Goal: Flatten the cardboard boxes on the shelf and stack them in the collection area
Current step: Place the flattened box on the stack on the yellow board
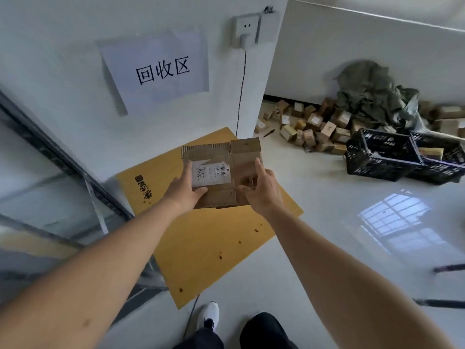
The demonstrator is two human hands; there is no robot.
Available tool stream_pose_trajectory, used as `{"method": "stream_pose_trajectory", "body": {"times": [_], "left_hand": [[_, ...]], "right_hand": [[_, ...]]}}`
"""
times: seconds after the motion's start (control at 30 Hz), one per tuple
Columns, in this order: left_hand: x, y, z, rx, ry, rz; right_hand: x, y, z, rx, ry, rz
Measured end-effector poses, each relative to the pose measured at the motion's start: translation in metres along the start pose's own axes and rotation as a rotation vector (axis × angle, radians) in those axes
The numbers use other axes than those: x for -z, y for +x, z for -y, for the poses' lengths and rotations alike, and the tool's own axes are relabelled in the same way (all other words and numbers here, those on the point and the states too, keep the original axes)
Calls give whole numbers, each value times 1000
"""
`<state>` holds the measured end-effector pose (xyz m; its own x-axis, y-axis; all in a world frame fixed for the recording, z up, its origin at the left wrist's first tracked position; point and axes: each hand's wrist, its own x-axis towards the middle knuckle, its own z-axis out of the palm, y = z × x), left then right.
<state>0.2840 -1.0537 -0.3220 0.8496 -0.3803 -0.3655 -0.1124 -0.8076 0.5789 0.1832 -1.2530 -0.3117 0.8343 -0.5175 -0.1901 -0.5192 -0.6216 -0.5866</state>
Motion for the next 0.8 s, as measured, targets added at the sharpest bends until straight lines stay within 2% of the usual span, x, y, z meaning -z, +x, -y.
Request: {"method": "stream_pose_trajectory", "body": {"times": [0.43,0.6,0.8], "left_hand": [[-23,110,-2,382,-127,-210],[-41,133,10,480,-128,-294],[-64,175,48,529,-150,-303]], "right_hand": [[-50,196,-4,236,-50,357],[-79,236,-5,305,-150,421],[-128,273,-12,332,-217,465]]}}
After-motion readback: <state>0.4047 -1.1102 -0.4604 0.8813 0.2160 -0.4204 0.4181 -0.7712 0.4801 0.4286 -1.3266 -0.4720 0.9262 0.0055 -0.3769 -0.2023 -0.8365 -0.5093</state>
